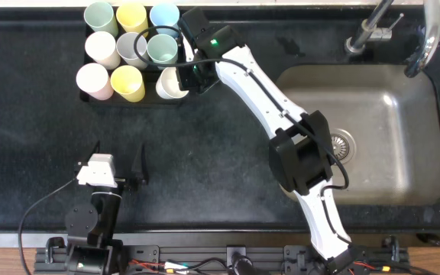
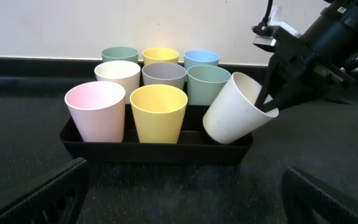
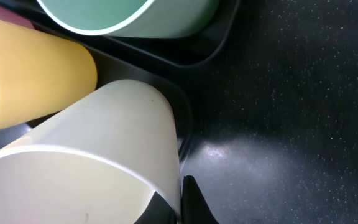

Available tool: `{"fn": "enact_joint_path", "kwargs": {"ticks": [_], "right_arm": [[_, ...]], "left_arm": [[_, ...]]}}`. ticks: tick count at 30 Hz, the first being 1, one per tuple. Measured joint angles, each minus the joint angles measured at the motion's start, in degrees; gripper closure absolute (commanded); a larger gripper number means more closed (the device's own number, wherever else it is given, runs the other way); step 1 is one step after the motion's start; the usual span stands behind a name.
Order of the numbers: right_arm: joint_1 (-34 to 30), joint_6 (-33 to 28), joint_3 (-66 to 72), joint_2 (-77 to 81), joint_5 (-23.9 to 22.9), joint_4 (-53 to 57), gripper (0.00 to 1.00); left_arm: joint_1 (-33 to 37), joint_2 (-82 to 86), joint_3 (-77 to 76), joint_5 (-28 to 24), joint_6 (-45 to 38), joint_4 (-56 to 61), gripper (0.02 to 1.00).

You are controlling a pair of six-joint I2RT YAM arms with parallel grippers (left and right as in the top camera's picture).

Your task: Store Cups

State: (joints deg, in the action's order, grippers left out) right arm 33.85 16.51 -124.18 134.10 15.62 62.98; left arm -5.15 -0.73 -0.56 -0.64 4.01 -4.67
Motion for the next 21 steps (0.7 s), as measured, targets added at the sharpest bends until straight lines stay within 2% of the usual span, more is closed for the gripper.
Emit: {"fn": "enact_joint_path", "kwargs": {"ticks": [9,12,13,21], "right_arm": [[0.4,0.9,0.0,1.3,0.0,-0.5,0.952],[0.5,1.5,0.0,1.5,0.0,-1.0,0.805],[0.5,1.7,0.0,1.5,-0.1,-1.1,0.783],[0.5,1.5,0.0,1.5,0.0,-1.9,0.726]], "left_arm": [[0.0,0.0,0.0,0.0,0.0,0.0,0.018],[0.0,0.0,0.0,0.0,0.0,0.0,0.018],[0.0,0.0,0.0,0.0,0.0,0.0,0.020],[0.0,0.0,0.0,0.0,0.0,0.0,0.018]]}}
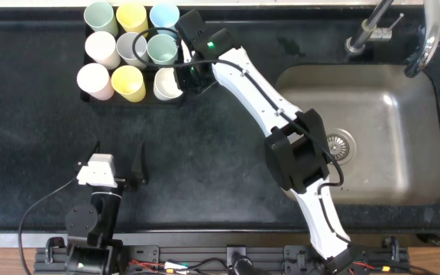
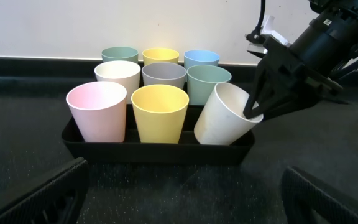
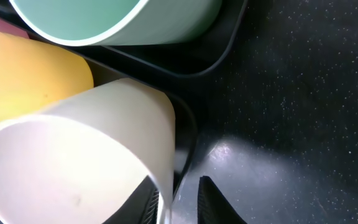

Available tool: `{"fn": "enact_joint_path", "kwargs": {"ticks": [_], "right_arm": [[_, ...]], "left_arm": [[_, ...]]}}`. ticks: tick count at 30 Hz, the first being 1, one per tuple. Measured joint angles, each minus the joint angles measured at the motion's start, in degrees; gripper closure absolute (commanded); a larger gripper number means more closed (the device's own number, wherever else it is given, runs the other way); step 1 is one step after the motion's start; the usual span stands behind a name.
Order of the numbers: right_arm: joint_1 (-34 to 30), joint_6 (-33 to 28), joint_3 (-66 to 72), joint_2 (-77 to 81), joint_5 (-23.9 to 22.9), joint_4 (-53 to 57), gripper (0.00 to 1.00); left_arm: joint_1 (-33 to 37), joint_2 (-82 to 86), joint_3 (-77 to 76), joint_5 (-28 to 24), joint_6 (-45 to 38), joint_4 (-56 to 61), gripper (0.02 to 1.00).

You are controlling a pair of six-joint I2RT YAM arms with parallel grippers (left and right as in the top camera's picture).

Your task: Store Cups

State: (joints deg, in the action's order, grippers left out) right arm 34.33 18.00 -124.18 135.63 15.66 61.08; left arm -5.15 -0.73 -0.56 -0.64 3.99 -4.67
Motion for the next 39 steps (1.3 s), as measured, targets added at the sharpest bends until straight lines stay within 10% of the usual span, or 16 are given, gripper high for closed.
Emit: {"fn": "enact_joint_path", "kwargs": {"ticks": [7,26,39], "right_arm": [[-0.1,-2.8,0.0,-0.5,0.0,-1.0,0.676],[-12.7,-12.0,9.0,-35.4,-1.0,-1.4,0.016],[-20.4,-16.6,53.7,-73.2,-10.2,-17.6,0.003]], "left_arm": [[0.0,0.0,0.0,0.0,0.0,0.0,0.018],[0.0,0.0,0.0,0.0,0.0,0.0,0.018],[0.0,0.0,0.0,0.0,0.0,0.0,0.020]]}}
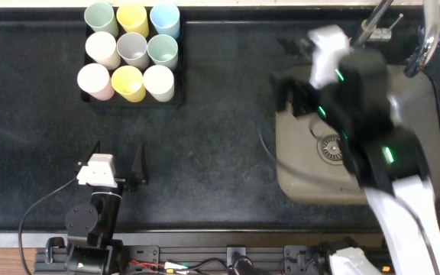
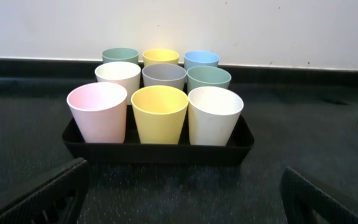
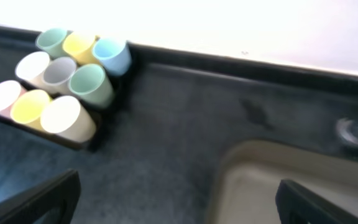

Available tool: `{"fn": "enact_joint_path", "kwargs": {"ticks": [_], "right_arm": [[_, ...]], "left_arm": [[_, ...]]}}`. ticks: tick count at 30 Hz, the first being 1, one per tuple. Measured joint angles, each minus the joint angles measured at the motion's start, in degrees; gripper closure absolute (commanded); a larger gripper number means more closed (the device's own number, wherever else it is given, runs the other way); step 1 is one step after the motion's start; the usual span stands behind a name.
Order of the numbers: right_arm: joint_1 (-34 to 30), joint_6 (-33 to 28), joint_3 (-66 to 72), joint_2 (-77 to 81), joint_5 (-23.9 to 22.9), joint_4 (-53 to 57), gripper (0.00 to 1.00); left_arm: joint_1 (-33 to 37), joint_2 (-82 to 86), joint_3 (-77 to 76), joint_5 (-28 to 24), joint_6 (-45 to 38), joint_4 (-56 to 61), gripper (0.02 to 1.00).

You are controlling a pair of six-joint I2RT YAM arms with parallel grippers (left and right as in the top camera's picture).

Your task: Store Cups

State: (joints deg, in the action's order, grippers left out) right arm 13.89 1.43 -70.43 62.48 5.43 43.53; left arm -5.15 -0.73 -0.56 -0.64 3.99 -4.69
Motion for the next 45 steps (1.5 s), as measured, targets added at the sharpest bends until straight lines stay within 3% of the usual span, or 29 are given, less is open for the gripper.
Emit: {"fn": "enact_joint_path", "kwargs": {"ticks": [11,26,37,45], "right_arm": [[-8.5,1.4,29.6,-31.4,-0.7,-15.5,0.005],[-8.7,6.1,55.1,-59.3,-1.0,-32.5,0.001],[-7.7,6.3,68.7,-61.7,-0.9,-50.4,0.003],[-7.5,6.3,69.4,-61.7,-1.8,-50.7,0.003]], "left_arm": [[0.0,0.0,0.0,0.0,0.0,0.0,0.020],[0.0,0.0,0.0,0.0,0.0,0.0,0.018],[0.0,0.0,0.0,0.0,0.0,0.0,0.018],[0.0,0.0,0.0,0.0,0.0,0.0,0.018]]}}
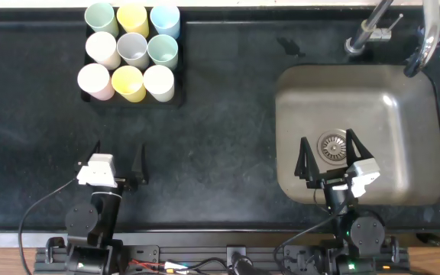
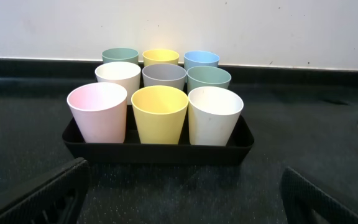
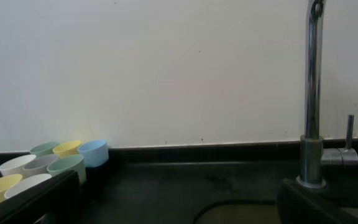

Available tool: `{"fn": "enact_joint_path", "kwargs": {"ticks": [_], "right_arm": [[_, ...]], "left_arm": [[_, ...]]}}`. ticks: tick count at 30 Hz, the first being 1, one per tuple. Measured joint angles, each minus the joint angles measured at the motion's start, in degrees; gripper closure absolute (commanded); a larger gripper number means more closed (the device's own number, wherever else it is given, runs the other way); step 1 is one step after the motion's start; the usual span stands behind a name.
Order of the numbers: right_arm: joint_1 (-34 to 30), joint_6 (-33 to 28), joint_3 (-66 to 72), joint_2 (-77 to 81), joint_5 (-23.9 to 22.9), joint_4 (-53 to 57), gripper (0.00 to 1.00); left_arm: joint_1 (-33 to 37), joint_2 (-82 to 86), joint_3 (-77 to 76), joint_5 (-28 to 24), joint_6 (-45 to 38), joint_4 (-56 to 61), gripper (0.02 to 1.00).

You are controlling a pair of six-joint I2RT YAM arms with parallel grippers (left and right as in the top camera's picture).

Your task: Store Cups

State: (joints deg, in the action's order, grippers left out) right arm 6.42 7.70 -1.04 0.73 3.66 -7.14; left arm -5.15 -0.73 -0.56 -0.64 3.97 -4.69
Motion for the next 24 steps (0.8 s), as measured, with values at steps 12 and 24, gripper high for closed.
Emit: {"fn": "enact_joint_path", "kwargs": {"ticks": [12,24], "right_arm": [[0.0,0.0,0.0,0.1,-0.2,11.9,0.003],[0.0,-10.1,0.0,0.1,-0.3,11.8,0.005]], "left_arm": [[0.0,0.0,0.0,0.0,0.0,0.0,0.018],[0.0,0.0,0.0,0.0,-0.1,0.0,0.018]]}}
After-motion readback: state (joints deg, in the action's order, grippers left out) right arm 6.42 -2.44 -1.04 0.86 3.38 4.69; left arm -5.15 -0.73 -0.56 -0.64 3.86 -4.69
